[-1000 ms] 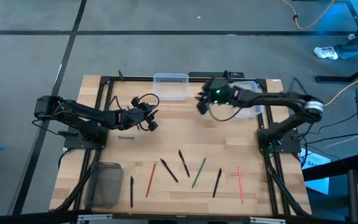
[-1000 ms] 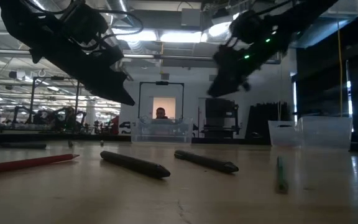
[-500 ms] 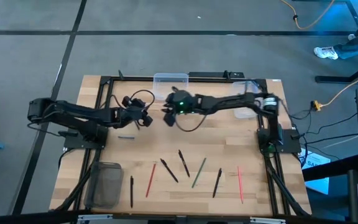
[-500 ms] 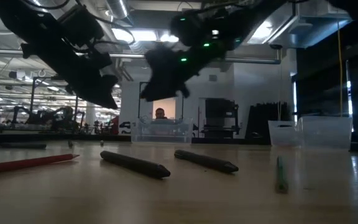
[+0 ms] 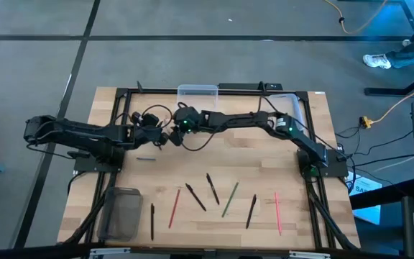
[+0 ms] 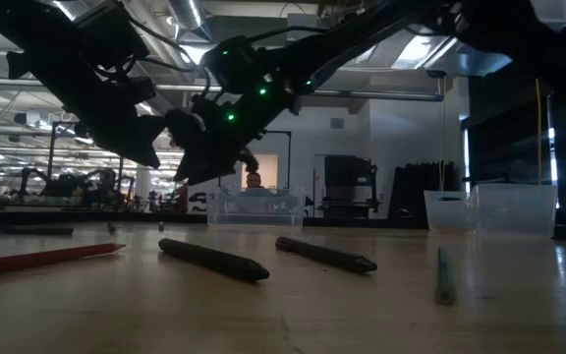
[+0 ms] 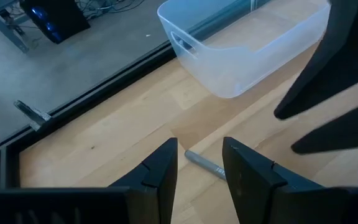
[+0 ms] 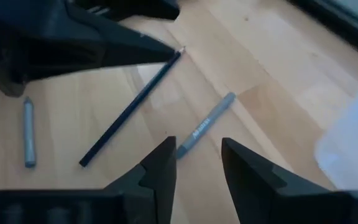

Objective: Sort crayons/erasers/pens/pencils in bins
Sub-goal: Put the top gray crayon into the right transparent bin

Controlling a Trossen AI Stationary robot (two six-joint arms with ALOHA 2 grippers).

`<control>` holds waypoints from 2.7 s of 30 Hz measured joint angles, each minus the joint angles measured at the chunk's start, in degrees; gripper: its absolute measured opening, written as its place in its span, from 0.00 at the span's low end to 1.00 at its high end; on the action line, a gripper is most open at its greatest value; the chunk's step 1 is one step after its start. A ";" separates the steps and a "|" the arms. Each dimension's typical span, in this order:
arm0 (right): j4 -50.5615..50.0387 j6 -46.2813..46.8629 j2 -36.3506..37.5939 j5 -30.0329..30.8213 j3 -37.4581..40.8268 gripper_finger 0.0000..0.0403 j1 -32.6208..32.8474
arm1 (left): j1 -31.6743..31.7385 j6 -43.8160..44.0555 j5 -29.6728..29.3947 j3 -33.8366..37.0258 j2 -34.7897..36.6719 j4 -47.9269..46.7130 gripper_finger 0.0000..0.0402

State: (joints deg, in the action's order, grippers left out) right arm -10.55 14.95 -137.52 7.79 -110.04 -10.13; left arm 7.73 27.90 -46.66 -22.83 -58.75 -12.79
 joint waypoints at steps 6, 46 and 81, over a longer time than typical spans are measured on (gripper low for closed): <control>-0.99 -0.16 -3.28 -0.48 -3.30 0.33 0.00 | 0.04 0.59 -0.85 0.15 -0.07 -2.77 0.30; 6.22 6.02 -8.33 5.66 -6.60 0.33 -0.15 | -10.16 0.52 -11.43 -0.04 10.92 -4.34 0.30; -6.93 7.08 -19.88 8.17 -24.33 0.33 -0.97 | -10.16 0.48 -11.14 -0.02 10.88 -6.08 0.30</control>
State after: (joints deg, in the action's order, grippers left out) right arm -17.48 22.04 -157.40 15.96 -134.37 -11.10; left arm -2.44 28.38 -57.80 -22.85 -47.88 -18.87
